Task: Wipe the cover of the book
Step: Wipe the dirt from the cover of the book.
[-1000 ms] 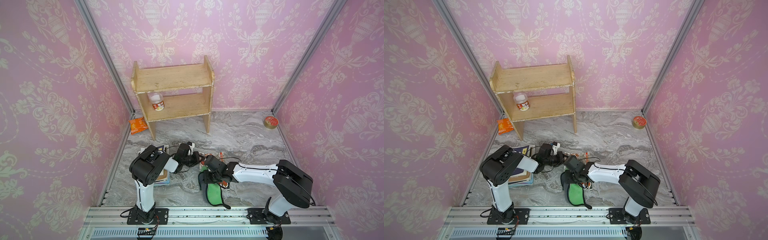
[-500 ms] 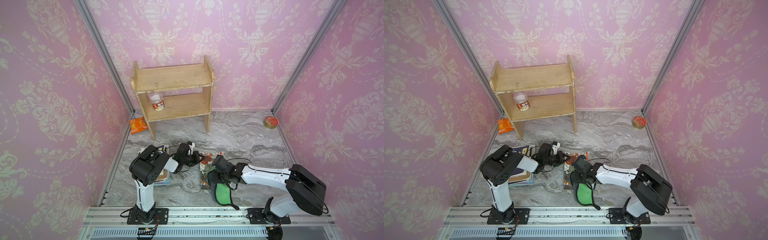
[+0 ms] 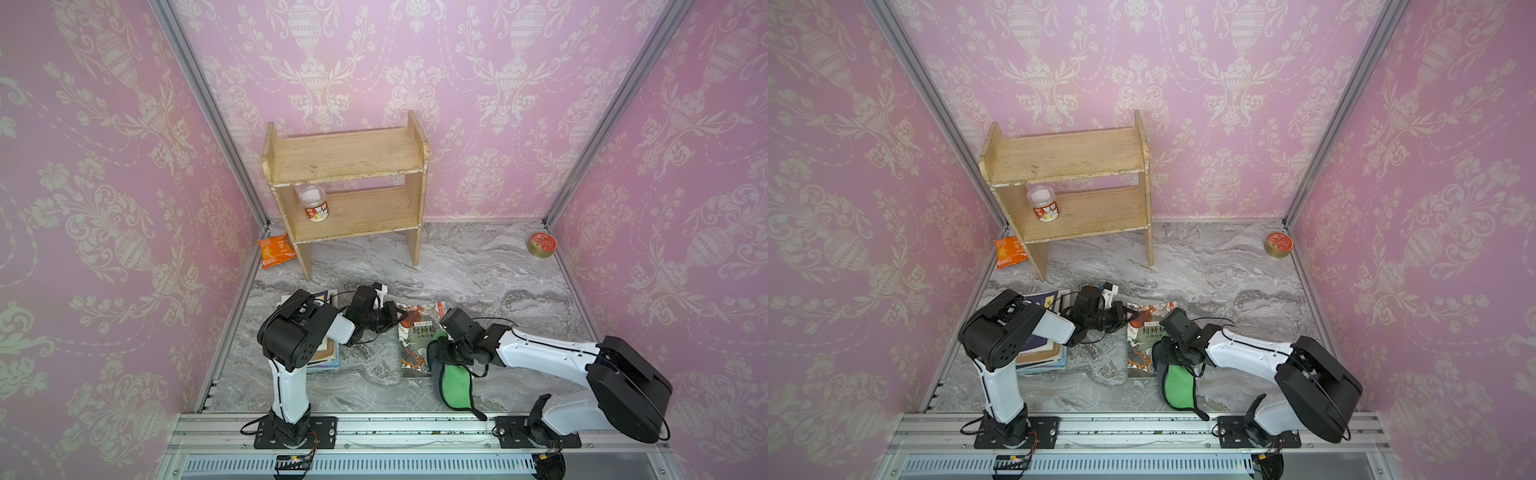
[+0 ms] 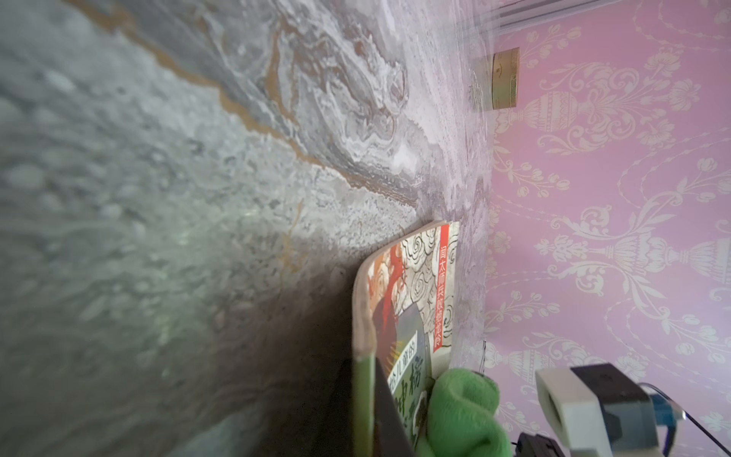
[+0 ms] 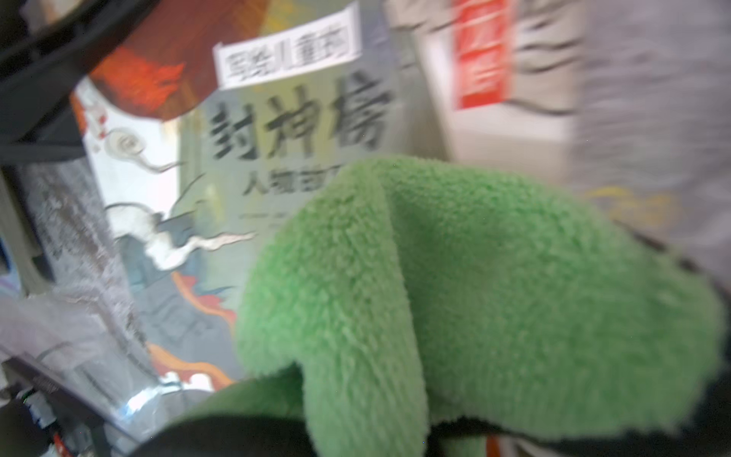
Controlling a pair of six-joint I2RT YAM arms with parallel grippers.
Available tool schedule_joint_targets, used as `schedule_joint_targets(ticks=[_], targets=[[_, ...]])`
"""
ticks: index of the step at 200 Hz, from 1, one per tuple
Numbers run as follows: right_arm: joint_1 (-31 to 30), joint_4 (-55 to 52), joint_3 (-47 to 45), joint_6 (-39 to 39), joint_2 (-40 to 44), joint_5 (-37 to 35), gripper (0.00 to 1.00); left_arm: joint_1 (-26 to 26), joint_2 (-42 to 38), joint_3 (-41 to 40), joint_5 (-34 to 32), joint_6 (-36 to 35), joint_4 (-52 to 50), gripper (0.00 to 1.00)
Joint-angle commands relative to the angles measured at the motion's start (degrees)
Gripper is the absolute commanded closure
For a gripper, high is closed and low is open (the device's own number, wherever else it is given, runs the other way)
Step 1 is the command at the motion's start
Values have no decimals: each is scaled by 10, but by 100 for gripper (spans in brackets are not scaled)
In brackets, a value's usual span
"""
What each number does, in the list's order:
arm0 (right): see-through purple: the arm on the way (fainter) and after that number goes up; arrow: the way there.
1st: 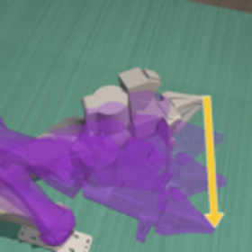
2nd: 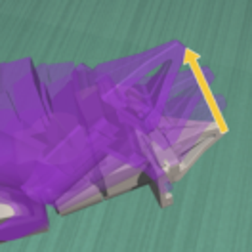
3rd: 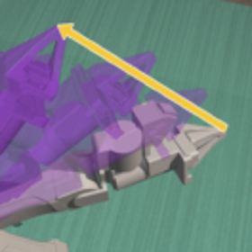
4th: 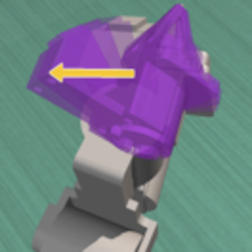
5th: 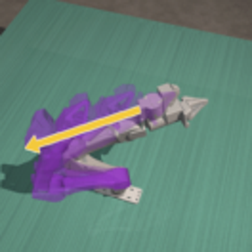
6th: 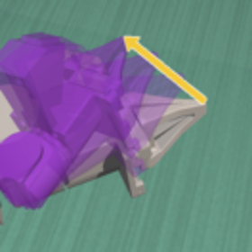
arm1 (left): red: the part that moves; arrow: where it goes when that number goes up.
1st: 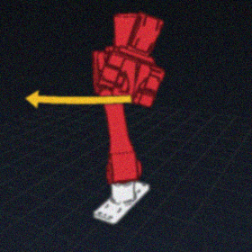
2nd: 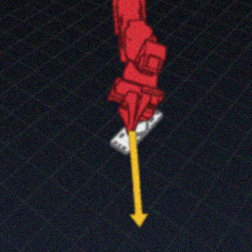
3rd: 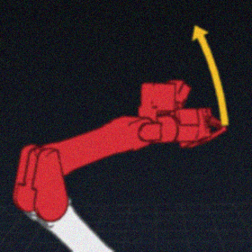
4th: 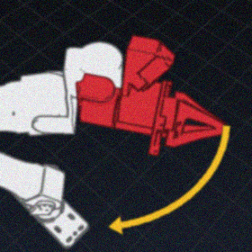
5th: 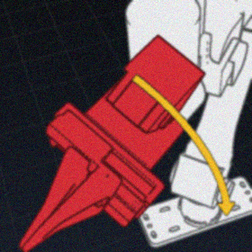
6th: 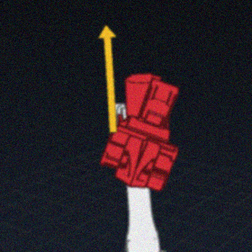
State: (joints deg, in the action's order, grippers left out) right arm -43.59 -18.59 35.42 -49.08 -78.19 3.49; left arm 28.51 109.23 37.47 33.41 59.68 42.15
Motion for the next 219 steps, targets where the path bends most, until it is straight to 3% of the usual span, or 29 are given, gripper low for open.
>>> schedule_joint_targets(ticks=[1, 20, 52, 70, 92, 114, 145, 170, 198, 219], targets=[[-13, -126, -28, 21, -5, -36, 100, -13, -3, 12, 7, -1, -17, 100], [-73, -86, 15, -2, -49, -34, 100, -13, -2, 11, 6, 2, -14, 100], [-174, -69, 161, 0, -187, -11, 100, -11, -2, -1, 3, 8, -4, 100], [-192, -62, 202, 6, -226, 9, 100, -11, -3, -4, 3, 10, -3, 100], [-189, -63, 186, 6, -219, 12, 100, -11, -2, -2, 4, 6, -6, 100], [-159, -84, 122, -4, -169, 1, 100, -12, 5, 4, 6, 4, -5, 100], [-66, -109, -7, -27, -61, 10, 100, -12, 18, 17, 13, 3, -4, 100], [-18, -158, -45, -21, -3, -4, 100, -13, 20, 26, 16, -2, -13, 100], [30, -143, -56, -1, 5, 20, 100, -12, 21, 32, 19, -3, -19, 100], [69, -110, -30, 30, -44, 42, 100, -6, 20, 35, 21, -1, -19, 100]])
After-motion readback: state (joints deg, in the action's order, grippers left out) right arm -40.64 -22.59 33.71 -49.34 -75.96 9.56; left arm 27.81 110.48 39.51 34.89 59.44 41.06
